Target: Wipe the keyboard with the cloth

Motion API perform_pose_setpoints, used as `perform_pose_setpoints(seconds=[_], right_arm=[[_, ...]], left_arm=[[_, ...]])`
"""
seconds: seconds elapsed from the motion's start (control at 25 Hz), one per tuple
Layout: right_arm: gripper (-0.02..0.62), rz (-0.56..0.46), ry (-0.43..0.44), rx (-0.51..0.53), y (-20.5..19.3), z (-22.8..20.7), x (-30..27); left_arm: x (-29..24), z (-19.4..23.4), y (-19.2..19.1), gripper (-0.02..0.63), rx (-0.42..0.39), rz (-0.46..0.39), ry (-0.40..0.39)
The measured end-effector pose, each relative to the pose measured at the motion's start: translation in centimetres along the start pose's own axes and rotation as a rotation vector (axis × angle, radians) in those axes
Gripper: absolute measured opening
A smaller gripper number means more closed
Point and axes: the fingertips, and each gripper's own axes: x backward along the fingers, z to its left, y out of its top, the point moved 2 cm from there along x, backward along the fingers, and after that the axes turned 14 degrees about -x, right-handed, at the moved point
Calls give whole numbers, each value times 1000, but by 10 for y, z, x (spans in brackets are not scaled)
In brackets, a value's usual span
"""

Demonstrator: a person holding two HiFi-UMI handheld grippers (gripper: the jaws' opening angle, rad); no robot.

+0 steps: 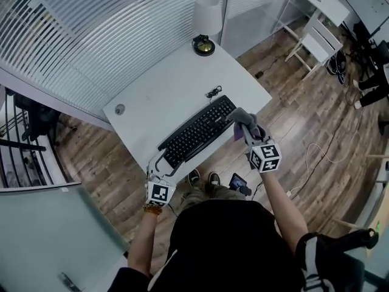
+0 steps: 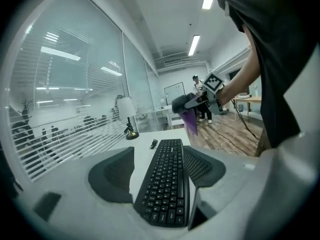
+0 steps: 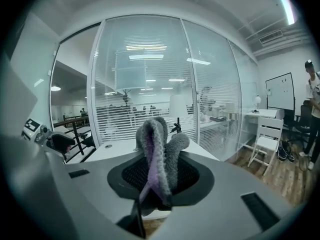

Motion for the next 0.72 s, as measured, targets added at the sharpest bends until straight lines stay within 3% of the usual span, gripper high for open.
perform_pose_setpoints(seconds=[0.36, 0.72], right_arm=[[103, 80, -78, 73, -16, -16, -38], [103, 214, -118, 147, -40, -65, -92]], left_arm=[[3, -13, -91, 371, -4, 99, -194], [-2, -17, -158, 406, 25, 216, -238]])
